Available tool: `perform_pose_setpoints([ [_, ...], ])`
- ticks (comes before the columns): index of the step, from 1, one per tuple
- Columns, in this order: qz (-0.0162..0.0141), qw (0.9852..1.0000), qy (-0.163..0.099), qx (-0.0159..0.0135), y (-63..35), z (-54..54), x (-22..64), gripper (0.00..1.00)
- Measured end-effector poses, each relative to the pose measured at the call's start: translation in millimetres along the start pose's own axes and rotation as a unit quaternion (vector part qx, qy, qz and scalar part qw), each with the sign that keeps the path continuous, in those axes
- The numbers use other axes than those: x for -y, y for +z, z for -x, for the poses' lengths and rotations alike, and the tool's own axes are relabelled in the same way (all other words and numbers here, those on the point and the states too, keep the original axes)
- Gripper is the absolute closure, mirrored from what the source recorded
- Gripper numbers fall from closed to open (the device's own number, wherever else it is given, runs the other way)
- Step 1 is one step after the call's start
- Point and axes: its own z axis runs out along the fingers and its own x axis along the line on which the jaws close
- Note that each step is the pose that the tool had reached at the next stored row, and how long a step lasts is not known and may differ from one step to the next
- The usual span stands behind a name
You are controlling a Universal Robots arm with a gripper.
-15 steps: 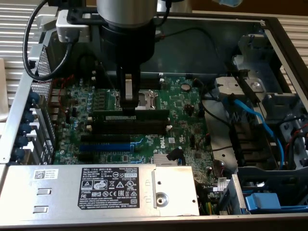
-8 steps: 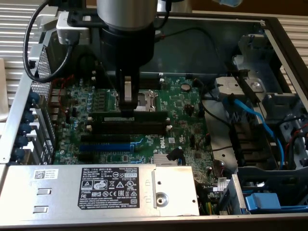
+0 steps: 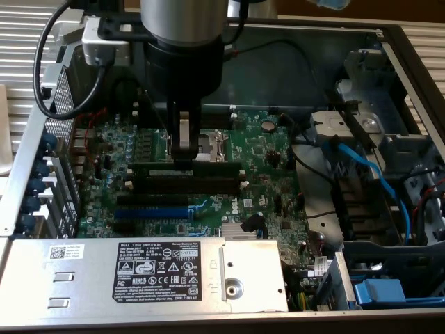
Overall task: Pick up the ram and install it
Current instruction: 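Insert the ram into the slot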
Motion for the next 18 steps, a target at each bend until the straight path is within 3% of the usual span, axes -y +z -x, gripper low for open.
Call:
perform_pose_setpoints([
  [18,-0.0012,1.0,0.0,0.0,6.3,3.2,1.8,0.88],
])
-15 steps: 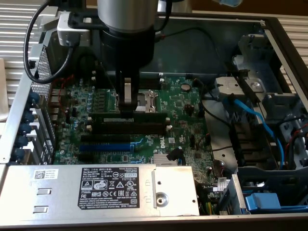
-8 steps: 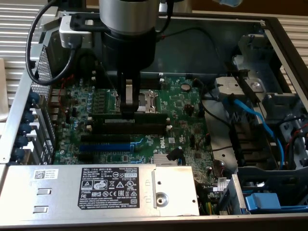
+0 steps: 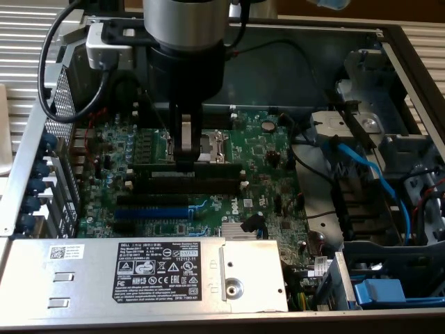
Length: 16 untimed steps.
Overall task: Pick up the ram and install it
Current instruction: 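Insert the ram into the slot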
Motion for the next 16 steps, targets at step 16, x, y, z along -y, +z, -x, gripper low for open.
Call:
perform_pose_setpoints([
  [16,-0.0017,1.0,0.009,0.0,1.6,0.1,-2.6,0.88],
])
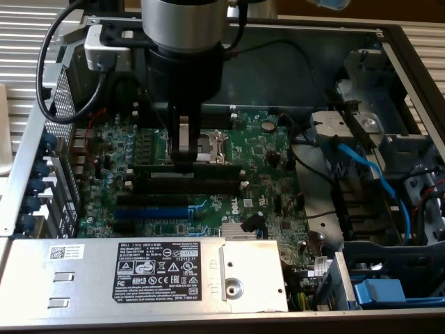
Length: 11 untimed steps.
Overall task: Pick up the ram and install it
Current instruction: 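Insert the ram into the slot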
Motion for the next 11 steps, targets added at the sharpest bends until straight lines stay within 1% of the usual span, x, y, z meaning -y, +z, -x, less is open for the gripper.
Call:
perform_pose_setpoints([
  [5,0.0,1.0,0.0,0.0,0.4,-0.5,-0.2,0.88],
  [11,0.0,1.0,0.0,-0.0001,3.0,-0.5,-0.2,0.88],
])
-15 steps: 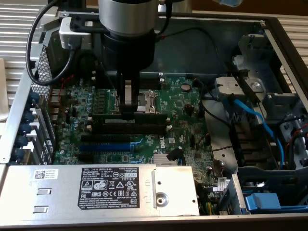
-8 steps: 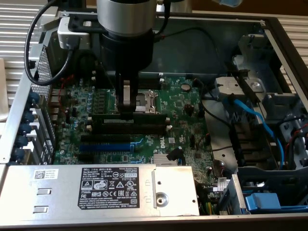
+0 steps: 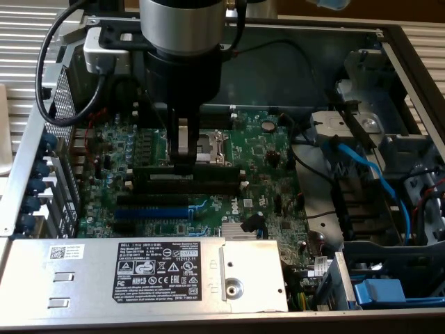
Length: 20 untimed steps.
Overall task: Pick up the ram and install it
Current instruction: 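Insert the ram into the slot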
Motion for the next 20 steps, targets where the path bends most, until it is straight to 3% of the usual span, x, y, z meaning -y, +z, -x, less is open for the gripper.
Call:
perform_pose_setpoints([
  [20,-0.0002,1.0,0.002,0.0,1.8,0.0,0.8,0.88],
])
